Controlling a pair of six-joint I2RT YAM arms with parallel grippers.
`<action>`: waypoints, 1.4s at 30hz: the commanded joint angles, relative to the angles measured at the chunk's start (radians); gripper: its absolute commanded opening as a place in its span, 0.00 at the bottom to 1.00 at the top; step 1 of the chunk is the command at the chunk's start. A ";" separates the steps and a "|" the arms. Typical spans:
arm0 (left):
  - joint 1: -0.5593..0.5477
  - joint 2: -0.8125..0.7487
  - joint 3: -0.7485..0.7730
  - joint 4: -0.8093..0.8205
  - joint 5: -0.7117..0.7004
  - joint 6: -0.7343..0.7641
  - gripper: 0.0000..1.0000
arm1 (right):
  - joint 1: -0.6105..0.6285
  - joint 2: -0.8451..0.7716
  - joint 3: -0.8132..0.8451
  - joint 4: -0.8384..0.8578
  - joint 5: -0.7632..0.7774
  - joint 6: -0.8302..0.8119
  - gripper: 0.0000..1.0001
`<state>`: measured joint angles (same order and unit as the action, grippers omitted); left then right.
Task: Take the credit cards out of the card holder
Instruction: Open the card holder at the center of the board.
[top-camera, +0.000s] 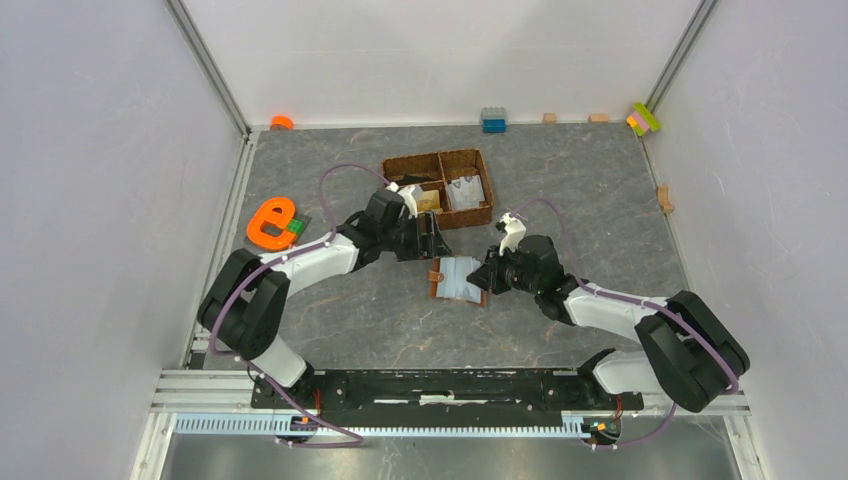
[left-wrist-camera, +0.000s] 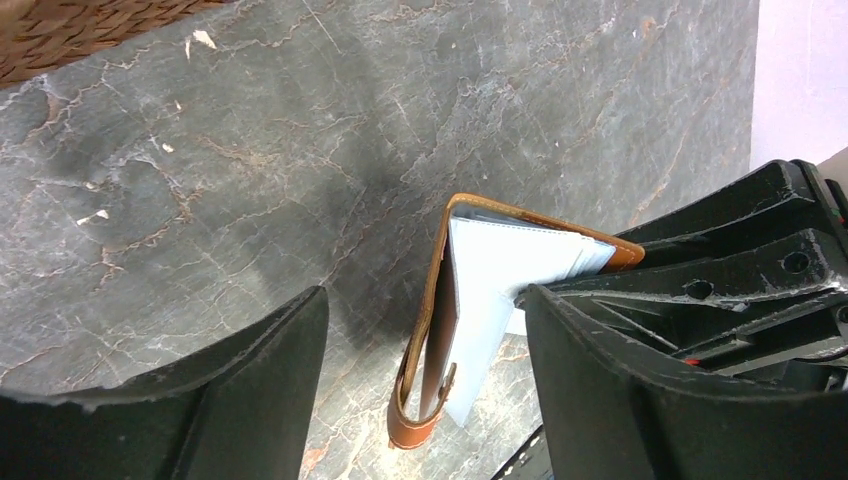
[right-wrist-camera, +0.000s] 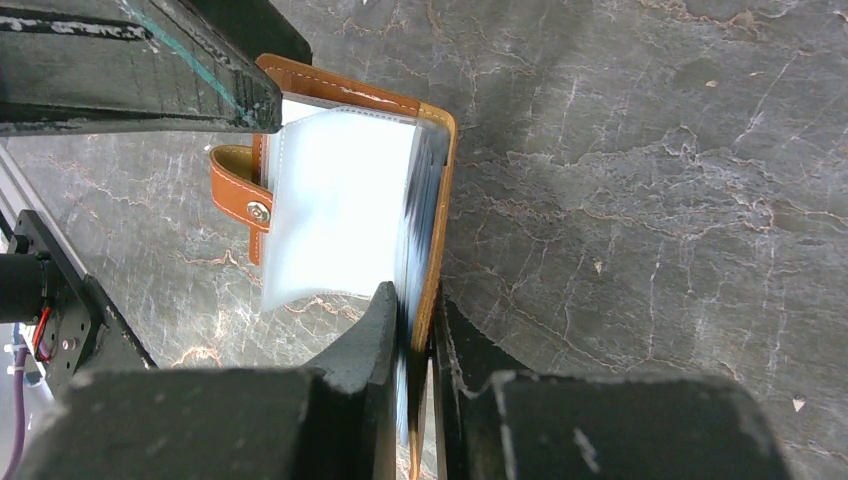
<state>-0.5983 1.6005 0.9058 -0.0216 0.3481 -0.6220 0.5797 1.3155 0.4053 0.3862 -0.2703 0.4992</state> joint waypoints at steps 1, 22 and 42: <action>-0.020 -0.021 -0.010 0.017 -0.015 0.041 0.80 | -0.007 -0.018 -0.006 0.009 0.020 -0.026 0.04; -0.076 0.237 0.153 -0.114 -0.025 0.059 0.02 | -0.007 0.021 -0.008 0.061 -0.075 -0.010 0.46; -0.047 0.256 0.166 -0.141 -0.034 0.060 0.02 | -0.007 -0.044 0.025 -0.071 0.042 -0.064 0.23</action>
<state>-0.6540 1.8450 1.0451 -0.1474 0.3321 -0.5671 0.5751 1.2690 0.3992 0.3576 -0.2771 0.4686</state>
